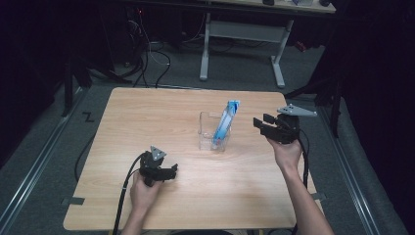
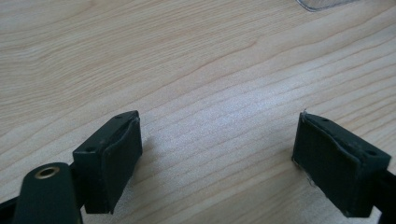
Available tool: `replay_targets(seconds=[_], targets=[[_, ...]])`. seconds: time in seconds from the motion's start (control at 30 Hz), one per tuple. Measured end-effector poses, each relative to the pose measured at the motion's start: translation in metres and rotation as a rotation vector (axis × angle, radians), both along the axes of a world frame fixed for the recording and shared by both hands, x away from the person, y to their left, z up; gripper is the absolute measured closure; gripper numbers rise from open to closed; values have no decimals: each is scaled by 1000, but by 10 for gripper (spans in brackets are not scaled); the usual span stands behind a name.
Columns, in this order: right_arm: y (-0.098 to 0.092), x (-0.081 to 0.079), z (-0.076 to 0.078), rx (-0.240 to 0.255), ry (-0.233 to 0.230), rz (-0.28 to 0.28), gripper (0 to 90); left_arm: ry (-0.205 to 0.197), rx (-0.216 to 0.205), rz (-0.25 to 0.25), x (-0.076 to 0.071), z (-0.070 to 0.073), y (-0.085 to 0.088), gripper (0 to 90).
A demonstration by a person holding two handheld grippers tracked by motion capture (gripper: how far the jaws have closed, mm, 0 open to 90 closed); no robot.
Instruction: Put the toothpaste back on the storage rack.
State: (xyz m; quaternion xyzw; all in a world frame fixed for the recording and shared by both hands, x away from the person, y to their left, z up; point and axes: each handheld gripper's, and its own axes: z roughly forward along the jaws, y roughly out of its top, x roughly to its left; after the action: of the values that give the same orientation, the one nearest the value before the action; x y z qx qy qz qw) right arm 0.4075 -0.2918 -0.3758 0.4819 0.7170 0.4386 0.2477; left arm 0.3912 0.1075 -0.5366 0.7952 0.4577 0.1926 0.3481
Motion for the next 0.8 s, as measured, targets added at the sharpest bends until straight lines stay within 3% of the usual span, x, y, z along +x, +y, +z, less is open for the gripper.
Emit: replay_targets(seconds=[0.8], targets=[[-11,-21,-8,20,2,6,517,0,0,0,0,0,0,160]])
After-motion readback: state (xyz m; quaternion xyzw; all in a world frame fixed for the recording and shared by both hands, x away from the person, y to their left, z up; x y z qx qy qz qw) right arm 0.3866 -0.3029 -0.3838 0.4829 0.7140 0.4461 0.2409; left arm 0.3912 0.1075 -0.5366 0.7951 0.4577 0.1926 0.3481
